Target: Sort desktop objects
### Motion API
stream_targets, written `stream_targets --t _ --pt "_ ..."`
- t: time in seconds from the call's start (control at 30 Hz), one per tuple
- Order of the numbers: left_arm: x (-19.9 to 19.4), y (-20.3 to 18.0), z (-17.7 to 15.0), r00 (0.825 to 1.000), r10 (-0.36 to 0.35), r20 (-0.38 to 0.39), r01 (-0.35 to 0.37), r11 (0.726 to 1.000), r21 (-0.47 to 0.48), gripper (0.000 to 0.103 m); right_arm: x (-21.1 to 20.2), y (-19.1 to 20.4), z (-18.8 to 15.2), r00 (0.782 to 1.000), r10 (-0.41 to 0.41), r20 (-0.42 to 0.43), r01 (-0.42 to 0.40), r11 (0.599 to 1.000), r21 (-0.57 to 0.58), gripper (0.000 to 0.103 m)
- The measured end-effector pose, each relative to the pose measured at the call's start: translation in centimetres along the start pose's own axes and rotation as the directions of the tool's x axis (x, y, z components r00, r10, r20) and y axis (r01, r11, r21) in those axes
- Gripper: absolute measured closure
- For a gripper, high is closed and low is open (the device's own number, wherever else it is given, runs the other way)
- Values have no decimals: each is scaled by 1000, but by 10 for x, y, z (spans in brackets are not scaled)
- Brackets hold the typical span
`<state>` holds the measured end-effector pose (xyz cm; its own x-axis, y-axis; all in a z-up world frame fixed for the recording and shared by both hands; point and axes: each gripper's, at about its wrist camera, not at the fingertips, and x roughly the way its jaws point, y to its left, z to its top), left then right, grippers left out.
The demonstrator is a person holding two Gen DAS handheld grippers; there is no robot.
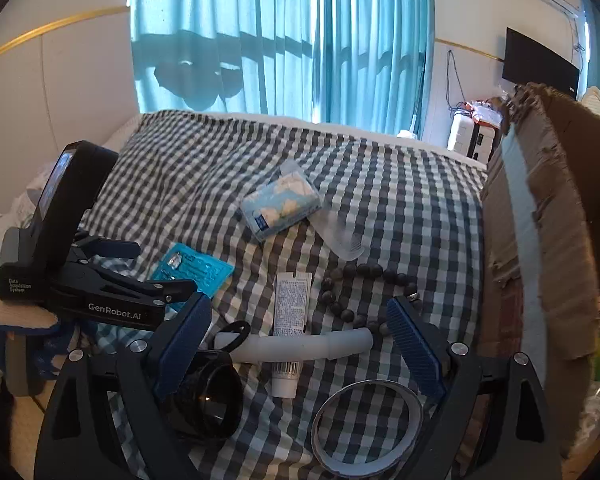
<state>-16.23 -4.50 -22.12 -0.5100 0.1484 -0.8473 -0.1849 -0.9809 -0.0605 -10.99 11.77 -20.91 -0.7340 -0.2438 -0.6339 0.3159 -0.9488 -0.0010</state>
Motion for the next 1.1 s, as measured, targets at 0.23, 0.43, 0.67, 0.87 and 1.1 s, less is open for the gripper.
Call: stream_targets --t 0.23,0.43,0.67,0.87,1.1 --pt "15 -13 7 999 -39 -30 40 999 26 0 38 -20 -1 999 0 -38 3 997 73 14" --pt "46 -8 8 992 -12 -126 9 1000 -29 0 51 -34 -2 998 -2 -60 7 997 71 14" --pt "53 -3 10 990 -36 -140 28 998 -59 0 82 -34 -4 990 -24 -136 29 999 41 14" --pt "35 -3 6 996 -37 -82 34 999 -39 5 97 -31 -7 987 -62 -151 64 998 13 12" --pt "-4 6 5 1000 -26 8 26 999 -46 5 95 -43 -2 982 -142 -123 150 987 63 12"
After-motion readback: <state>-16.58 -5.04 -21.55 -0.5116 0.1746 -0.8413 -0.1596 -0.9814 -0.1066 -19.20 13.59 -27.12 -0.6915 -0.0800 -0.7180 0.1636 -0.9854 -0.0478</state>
